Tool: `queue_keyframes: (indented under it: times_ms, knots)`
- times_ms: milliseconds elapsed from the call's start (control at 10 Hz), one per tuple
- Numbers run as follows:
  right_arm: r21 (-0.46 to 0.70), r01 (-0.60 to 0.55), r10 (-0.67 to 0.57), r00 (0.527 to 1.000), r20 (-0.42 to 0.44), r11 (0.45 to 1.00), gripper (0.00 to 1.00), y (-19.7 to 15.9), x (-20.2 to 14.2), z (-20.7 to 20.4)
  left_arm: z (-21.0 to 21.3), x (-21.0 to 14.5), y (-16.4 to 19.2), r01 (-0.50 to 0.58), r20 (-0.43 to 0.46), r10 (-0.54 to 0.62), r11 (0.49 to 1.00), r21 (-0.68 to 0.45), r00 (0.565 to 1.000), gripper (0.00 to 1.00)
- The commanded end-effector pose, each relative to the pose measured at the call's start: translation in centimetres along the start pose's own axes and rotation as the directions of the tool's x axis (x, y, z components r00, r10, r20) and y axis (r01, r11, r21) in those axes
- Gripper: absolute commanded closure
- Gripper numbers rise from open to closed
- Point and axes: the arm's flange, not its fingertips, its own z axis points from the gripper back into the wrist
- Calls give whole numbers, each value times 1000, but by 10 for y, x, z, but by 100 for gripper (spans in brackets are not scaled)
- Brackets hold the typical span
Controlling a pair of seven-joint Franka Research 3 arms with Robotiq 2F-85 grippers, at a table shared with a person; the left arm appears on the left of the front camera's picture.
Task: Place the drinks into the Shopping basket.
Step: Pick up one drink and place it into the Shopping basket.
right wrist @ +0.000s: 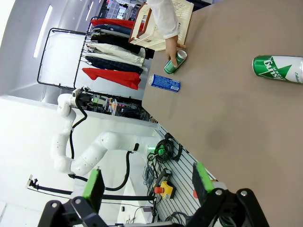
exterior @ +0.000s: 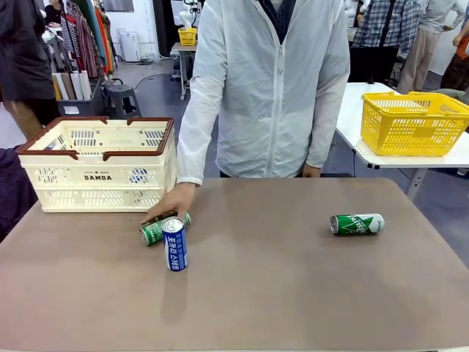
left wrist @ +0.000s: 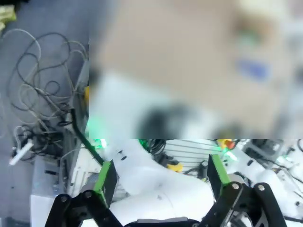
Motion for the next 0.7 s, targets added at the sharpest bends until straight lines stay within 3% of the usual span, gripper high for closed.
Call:
queue_keyframes:
  times_ms: [0, 400, 600]
  knots:
    - [-3, -18, 18, 1000, -16, 1000, 0, 3, -2, 2, -12, 5, -16, 2, 30, 0, 998, -57, 1000, 0]
    - [-3, -18, 18, 1000, -16, 1000, 0, 3, -2, 2, -11, 22, -85, 18, 28, -18, 1000, 7, 999, 0]
    - [-3, -18, 18, 1000, -16, 1000, 0, 3, -2, 2, -31, 31, -155, 50, 14, -51, 998, 35, 999, 0]
